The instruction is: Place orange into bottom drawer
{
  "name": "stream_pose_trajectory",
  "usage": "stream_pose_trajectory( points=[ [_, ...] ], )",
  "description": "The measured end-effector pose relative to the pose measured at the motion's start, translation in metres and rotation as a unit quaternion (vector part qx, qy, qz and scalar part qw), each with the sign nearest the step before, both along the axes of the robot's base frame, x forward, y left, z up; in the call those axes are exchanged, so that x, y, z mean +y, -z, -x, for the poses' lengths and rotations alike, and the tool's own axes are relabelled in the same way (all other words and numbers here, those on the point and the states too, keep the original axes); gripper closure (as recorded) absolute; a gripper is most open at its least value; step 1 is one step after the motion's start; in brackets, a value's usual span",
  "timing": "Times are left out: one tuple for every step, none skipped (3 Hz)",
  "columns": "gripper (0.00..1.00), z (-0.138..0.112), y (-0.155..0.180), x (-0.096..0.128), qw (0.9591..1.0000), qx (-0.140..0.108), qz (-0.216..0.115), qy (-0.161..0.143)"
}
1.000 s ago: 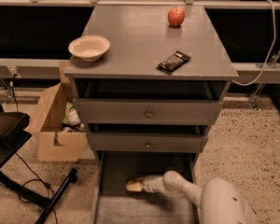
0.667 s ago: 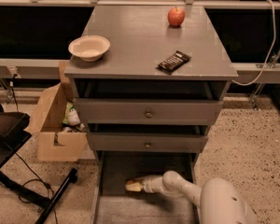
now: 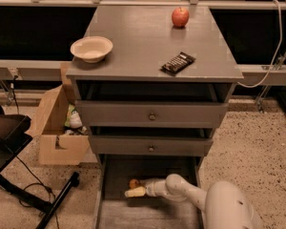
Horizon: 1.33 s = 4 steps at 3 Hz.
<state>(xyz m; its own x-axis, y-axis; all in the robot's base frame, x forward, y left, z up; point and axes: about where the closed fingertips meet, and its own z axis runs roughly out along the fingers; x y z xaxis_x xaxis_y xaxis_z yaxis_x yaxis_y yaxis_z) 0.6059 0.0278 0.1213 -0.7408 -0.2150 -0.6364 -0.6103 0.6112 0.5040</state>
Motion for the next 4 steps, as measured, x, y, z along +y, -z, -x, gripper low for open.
stream_pose_trajectory(
  points=[
    [0.0, 0.0, -0.0008, 0.0, 1.0, 0.0, 0.0, 0.0],
    [0.0, 0.0, -0.0014, 0.0, 1.0, 0.0, 0.0, 0.0],
    [0.18, 0.0, -0.0019, 0.0, 1.0, 0.0, 0.0, 0.0],
    [0.42, 0.0, -0.0021, 0.0, 1.0, 0.0, 0.0, 0.0]
  ],
)
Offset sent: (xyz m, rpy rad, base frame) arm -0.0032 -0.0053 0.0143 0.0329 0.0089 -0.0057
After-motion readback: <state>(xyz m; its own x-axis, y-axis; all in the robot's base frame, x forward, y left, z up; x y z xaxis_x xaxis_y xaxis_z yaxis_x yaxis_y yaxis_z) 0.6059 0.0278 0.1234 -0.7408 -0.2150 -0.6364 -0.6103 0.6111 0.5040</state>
